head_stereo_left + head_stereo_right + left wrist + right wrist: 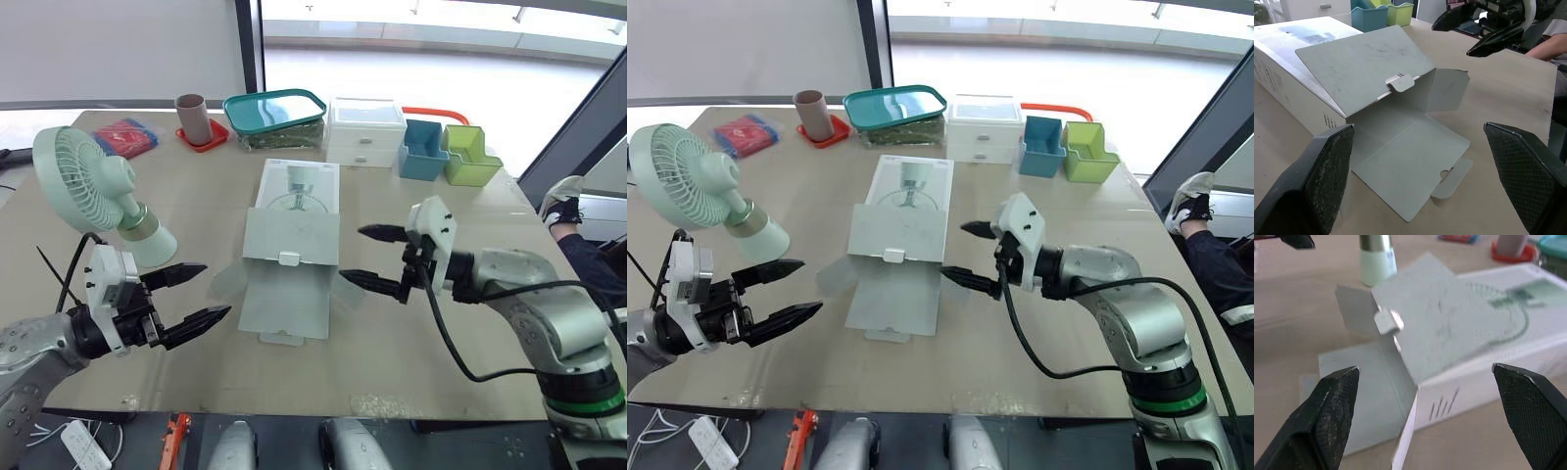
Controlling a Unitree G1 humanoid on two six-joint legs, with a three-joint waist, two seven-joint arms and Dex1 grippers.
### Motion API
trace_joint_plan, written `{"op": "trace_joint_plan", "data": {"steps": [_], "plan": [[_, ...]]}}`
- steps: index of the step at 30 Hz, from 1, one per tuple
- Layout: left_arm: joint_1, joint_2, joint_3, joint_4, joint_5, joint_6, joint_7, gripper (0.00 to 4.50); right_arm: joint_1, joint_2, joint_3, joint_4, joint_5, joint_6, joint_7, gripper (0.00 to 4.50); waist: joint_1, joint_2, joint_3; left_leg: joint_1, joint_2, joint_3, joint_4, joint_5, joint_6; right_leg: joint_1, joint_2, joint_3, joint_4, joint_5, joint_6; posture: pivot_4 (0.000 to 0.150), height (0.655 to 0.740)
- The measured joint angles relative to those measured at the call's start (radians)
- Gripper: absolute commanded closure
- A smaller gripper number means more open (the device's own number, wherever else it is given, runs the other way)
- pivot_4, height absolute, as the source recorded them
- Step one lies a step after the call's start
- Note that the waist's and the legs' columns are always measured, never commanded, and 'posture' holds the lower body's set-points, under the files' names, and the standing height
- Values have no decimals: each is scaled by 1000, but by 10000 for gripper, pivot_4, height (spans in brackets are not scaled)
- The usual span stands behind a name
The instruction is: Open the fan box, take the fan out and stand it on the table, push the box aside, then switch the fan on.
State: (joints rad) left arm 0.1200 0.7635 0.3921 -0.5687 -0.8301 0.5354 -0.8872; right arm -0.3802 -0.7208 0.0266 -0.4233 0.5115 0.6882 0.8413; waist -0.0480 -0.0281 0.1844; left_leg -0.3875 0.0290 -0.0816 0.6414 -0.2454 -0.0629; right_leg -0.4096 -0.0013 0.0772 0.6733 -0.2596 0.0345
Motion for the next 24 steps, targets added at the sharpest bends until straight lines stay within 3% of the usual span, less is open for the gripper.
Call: {"op": "trace_joint_plan", "data": {"steps": [15,18,24], "plan": [[72,-64,-8,-46,30,-40,48,0,-138,120,215,235,-203,-57,-29,643,0,-1,0,1,0,2,1,0,0,1,1,4,0,-1,2,1500,7400],[72,-76,-30,-60,47,-53,59,0,-164,164,226,322,-234,-43,-56,8413,0,-1,0,1,0,2,0,0,0,0,1,4,0,-1,2,1500,7400],[69,-84,-45,-60,78,-72,72,0,-201,171,223,349,-247,-11,-53,32649,0,-1,0,1,0,1,0,0,0,0,1,4,0,-1,3,1500,7400]]}}
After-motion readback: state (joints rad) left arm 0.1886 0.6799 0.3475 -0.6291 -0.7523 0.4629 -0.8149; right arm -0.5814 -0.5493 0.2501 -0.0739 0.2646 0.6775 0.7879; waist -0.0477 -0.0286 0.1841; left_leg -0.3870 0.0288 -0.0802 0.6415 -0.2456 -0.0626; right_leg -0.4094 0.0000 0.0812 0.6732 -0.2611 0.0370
